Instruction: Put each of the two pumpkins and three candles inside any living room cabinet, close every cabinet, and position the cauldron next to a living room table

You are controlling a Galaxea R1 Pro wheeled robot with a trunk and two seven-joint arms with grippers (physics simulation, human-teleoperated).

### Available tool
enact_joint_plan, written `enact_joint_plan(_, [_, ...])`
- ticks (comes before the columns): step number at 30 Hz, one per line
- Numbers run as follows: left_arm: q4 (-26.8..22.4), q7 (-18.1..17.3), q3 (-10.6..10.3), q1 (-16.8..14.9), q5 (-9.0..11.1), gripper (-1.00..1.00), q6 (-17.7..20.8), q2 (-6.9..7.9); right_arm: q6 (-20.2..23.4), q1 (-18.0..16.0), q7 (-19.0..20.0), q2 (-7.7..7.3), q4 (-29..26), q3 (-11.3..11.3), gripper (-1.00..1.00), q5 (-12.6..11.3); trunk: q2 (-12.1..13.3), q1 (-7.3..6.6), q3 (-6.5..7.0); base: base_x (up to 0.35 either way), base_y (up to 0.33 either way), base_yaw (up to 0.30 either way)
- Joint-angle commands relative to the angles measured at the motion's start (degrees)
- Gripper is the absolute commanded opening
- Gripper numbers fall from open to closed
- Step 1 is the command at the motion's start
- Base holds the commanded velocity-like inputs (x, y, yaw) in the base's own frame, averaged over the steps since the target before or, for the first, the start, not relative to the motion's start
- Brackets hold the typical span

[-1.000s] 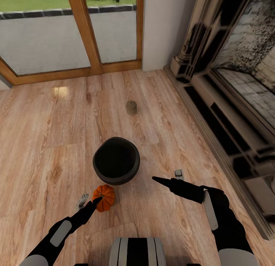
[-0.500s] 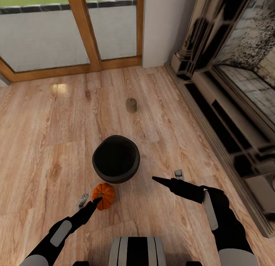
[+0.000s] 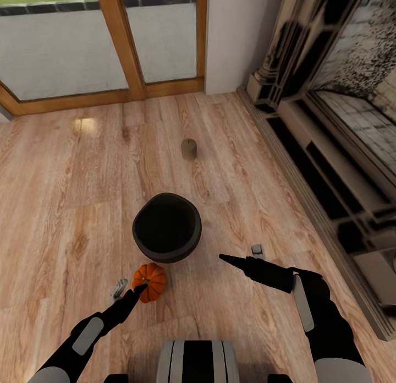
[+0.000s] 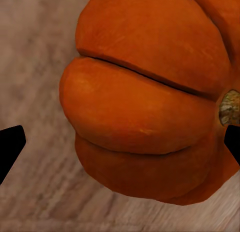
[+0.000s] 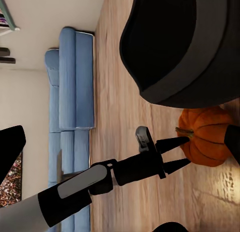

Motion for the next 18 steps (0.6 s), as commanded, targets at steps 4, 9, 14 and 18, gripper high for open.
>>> enact_joint_plan(4, [-0.01, -0.11, 0.23, -0.02, 0.4, 1.0, 0.54, -0.02, 0.28, -0.03, 0.16, 0.05, 0.01, -0.11, 1.0, -0.03, -0.01, -0.01, -0.04, 0.0, 0.0, 0.0])
enact_joint_plan(9, [-0.02, -0.11, 0.23, -0.02, 0.4, 1.0, 0.54, -0.02, 0.28, -0.03, 0.16, 0.05, -0.05, -0.11, 1.0, -0.03, -0.01, -0.01, -0.04, 0.0, 0.0, 0.0])
enact_joint_plan(14, [-0.01, -0.11, 0.23, -0.02, 0.4, 1.0, 0.54, -0.02, 0.28, -0.03, 0.16, 0.05, -0.07, -0.11, 1.0, -0.03, -0.01, -0.01, -0.04, 0.0, 0.0, 0.0])
enact_joint_plan(18, [-0.01, -0.05, 0.23, -0.02, 0.4, 1.0, 0.54, -0.02, 0.28, -0.03, 0.16, 0.05, -0.07, -0.11, 1.0, -0.03, -0.01, -0.01, -0.04, 0.035, 0.0, 0.0])
